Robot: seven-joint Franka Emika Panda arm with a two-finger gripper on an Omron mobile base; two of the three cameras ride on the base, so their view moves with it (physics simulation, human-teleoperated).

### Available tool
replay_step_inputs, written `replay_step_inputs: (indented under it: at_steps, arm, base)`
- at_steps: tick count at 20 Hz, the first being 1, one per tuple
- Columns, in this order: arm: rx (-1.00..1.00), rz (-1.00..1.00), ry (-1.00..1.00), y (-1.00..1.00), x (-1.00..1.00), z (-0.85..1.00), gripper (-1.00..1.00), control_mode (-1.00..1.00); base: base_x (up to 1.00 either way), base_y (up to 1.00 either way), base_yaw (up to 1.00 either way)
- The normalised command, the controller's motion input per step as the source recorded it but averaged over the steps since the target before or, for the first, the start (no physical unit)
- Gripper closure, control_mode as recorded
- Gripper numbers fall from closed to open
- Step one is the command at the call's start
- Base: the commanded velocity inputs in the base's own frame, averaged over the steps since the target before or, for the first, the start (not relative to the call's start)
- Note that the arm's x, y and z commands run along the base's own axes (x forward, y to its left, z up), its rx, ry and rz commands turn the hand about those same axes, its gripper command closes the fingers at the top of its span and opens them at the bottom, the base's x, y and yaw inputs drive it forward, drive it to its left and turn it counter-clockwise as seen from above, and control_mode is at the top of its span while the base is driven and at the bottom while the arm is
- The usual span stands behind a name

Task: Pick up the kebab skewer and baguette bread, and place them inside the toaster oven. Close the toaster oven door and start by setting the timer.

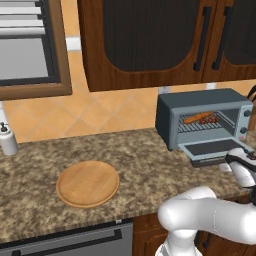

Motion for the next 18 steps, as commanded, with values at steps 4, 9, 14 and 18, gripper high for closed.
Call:
replay_step_inputs:
  at_steps: [4,9,14,18]
  arm:
    - [0.00,0.00,-0.04,0.00,0.19,0.54,-1.00,-1.00]
    - [0.00,0.00,-0.05,0.00,0.22,0.63,-1.00,-1.00]
    - [0.00,0.00,-0.04,0.00,0.29,0.60,-1.00,-1.00]
    - [0.00,0.00,-0.04,0.00,0.36,0.59,-1.00,-1.00]
  base:
    - [0.00,0.00,0.00]
    - [0.00,0.00,0.00]
    - [0.00,0.00,0.00]
    - [0.00,0.00,0.00]
